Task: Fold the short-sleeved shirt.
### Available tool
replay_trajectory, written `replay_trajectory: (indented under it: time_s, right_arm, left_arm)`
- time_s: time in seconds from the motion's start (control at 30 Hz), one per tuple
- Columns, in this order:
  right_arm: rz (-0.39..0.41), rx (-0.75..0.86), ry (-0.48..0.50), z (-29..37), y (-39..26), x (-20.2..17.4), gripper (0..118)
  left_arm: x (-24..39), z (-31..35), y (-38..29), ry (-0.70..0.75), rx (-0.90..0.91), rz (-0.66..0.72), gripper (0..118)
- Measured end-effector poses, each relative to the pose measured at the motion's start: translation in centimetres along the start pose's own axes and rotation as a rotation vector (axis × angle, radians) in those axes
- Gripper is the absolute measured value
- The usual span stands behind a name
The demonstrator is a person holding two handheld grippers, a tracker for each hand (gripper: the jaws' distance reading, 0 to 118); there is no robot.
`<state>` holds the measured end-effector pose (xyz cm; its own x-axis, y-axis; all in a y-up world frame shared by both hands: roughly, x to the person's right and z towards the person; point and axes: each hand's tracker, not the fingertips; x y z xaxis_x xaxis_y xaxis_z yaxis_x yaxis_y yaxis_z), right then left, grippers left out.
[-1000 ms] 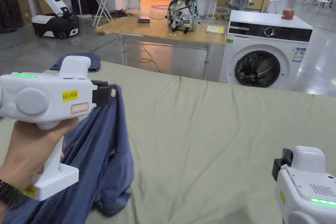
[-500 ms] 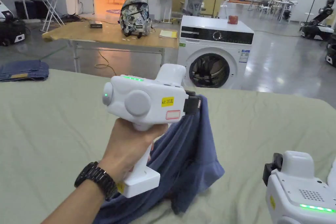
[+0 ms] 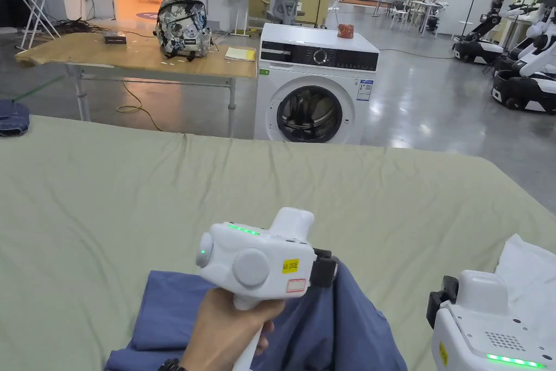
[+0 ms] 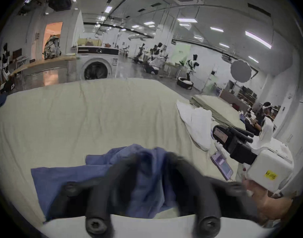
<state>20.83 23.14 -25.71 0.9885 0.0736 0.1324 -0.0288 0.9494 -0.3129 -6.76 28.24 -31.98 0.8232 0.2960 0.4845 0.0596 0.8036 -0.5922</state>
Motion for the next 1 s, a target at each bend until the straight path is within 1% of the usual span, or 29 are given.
replay_trajectory:
  time_s: [0.03, 0.07, 0.17, 0.27, 0.3, 0.33, 0.43, 0.47, 0.5, 0.67, 0.77, 0.87, 0.97, 1.0]
  right_arm:
    - [-0.001, -0.001, 0.003, 0.0, 0.0, -0.1, 0]
    - [-0.003, 0.000, 0.008, 0.0, 0.0, -0.2, 0]
    - [-0.004, 0.007, 0.027, 0.1, 0.5, -1.0, 0]
    - [-0.010, 0.021, 0.049, 0.2, 1.0, -1.9, 0]
    - [-0.012, 0.029, 0.056, 0.3, 1.2, -2.3, 0]
    - [-0.013, 0.031, 0.061, 0.4, 1.3, -2.5, 0]
    - [-0.020, 0.045, 0.087, 0.6, 1.6, -3.6, 0]
    - [-0.018, 0.050, 0.092, 0.7, 1.7, -4.0, 0]
    - [-0.018, 0.056, 0.098, 0.8, 1.6, -4.4, 0]
    - [-0.022, 0.063, 0.135, 0.8, 1.6, -6.1, 0]
    - [-0.016, 0.056, 0.155, 0.8, 1.6, -6.9, 0]
    - [-0.014, 0.050, 0.168, 0.7, 1.5, -7.2, 0]
    - [-0.006, 0.042, 0.175, 0.6, 1.5, -7.3, 0]
    - [-0.003, 0.040, 0.176, 0.4, 1.5, -7.3, 0]
  left_arm:
    - [-0.4, 0.7, 0.0, 0.002, 0.020, 0.005, 62]
    - [-0.6, 1.5, -0.1, 0.023, 0.032, 0.012, 73]
    - [-2.2, 4.7, -0.4, 0.070, 0.116, 0.032, 72]
    - [-3.8, 7.4, -1.3, 0.124, 0.128, 0.041, 72]
    - [-4.6, 8.3, -1.8, 0.152, 0.128, 0.044, 70]
    - [-5.1, 8.9, -2.3, 0.165, 0.131, 0.048, 65]
    - [-6.1, 10.9, -4.5, 0.275, 0.145, 0.069, 12]
    - [-6.4, 11.4, -5.4, 0.324, 0.153, 0.074, 3]
    - [-6.9, 11.8, -6.3, 0.349, 0.149, 0.081, 0]
    - [-9.7, 13.2, -9.7, 0.415, 0.151, 0.240, 0]
    - [-12.3, 13.4, -10.2, 0.455, 0.125, 0.320, 0]
    - [-15.7, 13.2, -9.0, 0.475, 0.096, 0.375, 0]
    - [-19.4, 12.1, -6.6, 0.484, 0.059, 0.392, 0]
    - [-20.7, 11.4, -5.5, 0.481, 0.001, 0.395, 0]
